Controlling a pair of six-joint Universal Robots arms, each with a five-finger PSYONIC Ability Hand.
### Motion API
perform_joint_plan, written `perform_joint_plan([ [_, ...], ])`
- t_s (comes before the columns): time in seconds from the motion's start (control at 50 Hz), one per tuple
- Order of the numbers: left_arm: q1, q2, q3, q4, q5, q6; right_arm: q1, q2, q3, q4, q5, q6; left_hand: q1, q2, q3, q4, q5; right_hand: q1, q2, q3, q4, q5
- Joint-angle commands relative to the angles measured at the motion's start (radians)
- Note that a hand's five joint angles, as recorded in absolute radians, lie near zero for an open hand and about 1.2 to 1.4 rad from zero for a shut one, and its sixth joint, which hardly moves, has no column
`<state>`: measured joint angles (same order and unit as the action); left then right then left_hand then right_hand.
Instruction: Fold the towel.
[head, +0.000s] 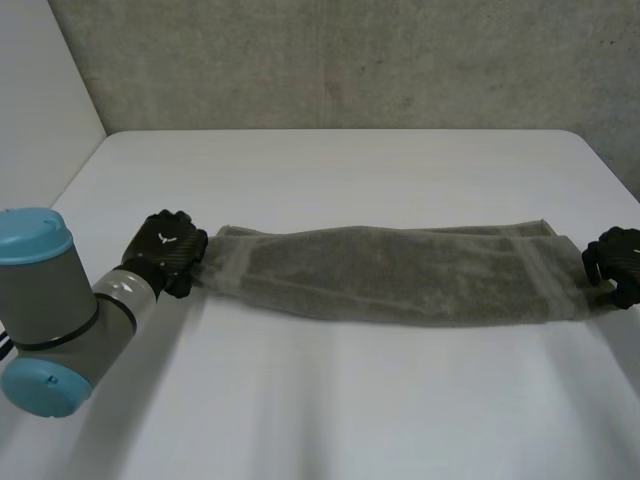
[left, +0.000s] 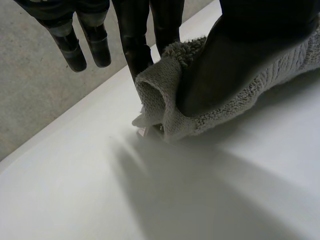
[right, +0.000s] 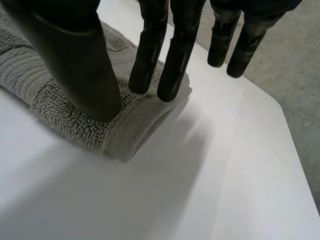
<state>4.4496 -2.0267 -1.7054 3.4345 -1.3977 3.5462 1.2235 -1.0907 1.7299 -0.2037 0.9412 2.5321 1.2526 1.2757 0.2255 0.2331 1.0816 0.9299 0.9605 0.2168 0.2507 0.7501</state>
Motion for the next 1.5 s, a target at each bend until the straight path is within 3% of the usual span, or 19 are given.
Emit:
perform_joint_plan([
  [0.02, -0.012, 0.005, -0.01, -0.003, -0.001, -0.003, 0.011, 0.023, 0.0, -0.02, -0.002, -0.009, -0.184, -0.207, -0.051, -0.059, -0.187, -0.043, -0.074, -0.042, -0.076, -0.038],
  [0.22, -0.015, 0.011, -0.02, -0.008, -0.003, -0.003, 0.018, 0.034, -0.001, -0.048, -0.006, -0.013, -0.349, -0.372, -0.051, -0.059, -0.353, -0.114, -0.145, -0.042, -0.076, -0.109],
  [0.28, -0.013, 0.017, -0.023, -0.006, -0.003, -0.003, 0.018, 0.037, -0.003, -0.049, -0.007, -0.015, -0.437, -0.46, -0.051, -0.059, -0.441, 0.05, 0.02, -0.042, -0.076, 0.056],
  [0.32, -0.013, 0.028, -0.025, -0.006, -0.004, -0.003, 0.019, 0.046, -0.009, -0.049, -0.007, -0.016, -0.507, -0.53, -0.051, -0.059, -0.511, 0.284, 0.254, -0.042, -0.076, 0.29],
  [0.4, -0.013, 0.035, -0.025, -0.008, -0.004, -0.004, 0.021, 0.058, -0.016, -0.049, -0.009, -0.016, -0.639, -0.662, -0.051, -0.059, -0.643, 0.466, 0.435, -0.042, -0.076, 0.471],
  [0.6, -0.006, 0.078, -0.03, -0.006, -0.004, -0.029, 0.01, 0.058, -0.044, -0.036, -0.016, -0.01, -0.701, -0.725, -0.051, -0.059, -0.705, 0.466, 0.436, -0.042, -0.076, 0.472],
  [0.84, 0.014, 0.135, -0.031, -0.011, -0.003, -0.076, -0.111, -0.038, -0.157, -0.031, -0.015, -0.012, -0.907, -0.93, -0.051, -0.059, -0.91, 0.466, 0.436, -0.042, -0.076, 0.472],
  [0.98, 0.016, 0.135, -0.031, -0.014, -0.006, -0.076, -0.079, -0.092, -0.216, -0.006, -0.038, -0.004, -0.922, -0.945, -0.051, -0.059, -0.925, 0.466, 0.436, -0.042, -0.076, 0.472],
  [1.04, 0.017, 0.135, -0.03, -0.012, -0.006, -0.078, 0.005, -0.12, -0.243, 0.001, -0.039, 0.0, -0.922, -0.945, -0.051, -0.059, -0.925, 0.466, 0.436, -0.042, -0.076, 0.472],
  [1.08, 0.025, 0.137, -0.03, -0.014, -0.006, -0.076, 0.133, -0.138, -0.268, 0.001, -0.029, 0.0, -0.922, -0.945, -0.051, -0.059, -0.925, 0.466, 0.436, -0.042, -0.076, 0.472],
  [1.14, 0.027, 0.137, -0.03, -0.014, -0.006, -0.078, 0.199, -0.141, -0.28, 0.001, -0.016, 0.0, -0.922, -0.945, -0.051, -0.059, -0.925, 0.466, 0.436, -0.042, -0.076, 0.472],
  [1.22, 0.034, 0.144, -0.03, -0.011, -0.006, -0.078, 0.393, -0.127, -0.331, 0.0, 0.042, -0.001, -0.922, -0.945, -0.051, -0.059, -0.925, 0.466, 0.436, -0.042, -0.076, 0.472],
  [1.24, 0.039, 0.147, -0.03, -0.011, -0.006, -0.078, 0.468, -0.108, -0.354, -0.002, 0.057, -0.001, -0.925, -0.948, -0.051, -0.059, -0.928, 0.466, 0.436, -0.042, -0.076, 0.472],
  [1.3, 0.043, 0.151, -0.028, -0.009, -0.006, -0.078, 0.542, -0.077, -0.378, -0.002, 0.071, -0.001, -0.925, -0.948, -0.051, -0.059, -0.928, 0.466, 0.436, -0.042, -0.076, 0.472],
  [1.34, 0.048, 0.157, -0.026, -0.009, -0.007, -0.087, 0.673, -0.011, -0.43, -0.002, 0.094, -0.001, -0.928, -0.951, -0.051, -0.059, -0.931, 0.466, 0.436, -0.042, -0.076, 0.472],
  [1.5, 0.057, 0.174, -0.026, -0.008, -0.033, -0.125, 0.941, 0.167, -0.538, -0.013, 0.128, -0.001, -0.96, -0.983, -0.051, -0.059, -0.963, 0.466, 0.436, -0.042, -0.076, 0.472],
])
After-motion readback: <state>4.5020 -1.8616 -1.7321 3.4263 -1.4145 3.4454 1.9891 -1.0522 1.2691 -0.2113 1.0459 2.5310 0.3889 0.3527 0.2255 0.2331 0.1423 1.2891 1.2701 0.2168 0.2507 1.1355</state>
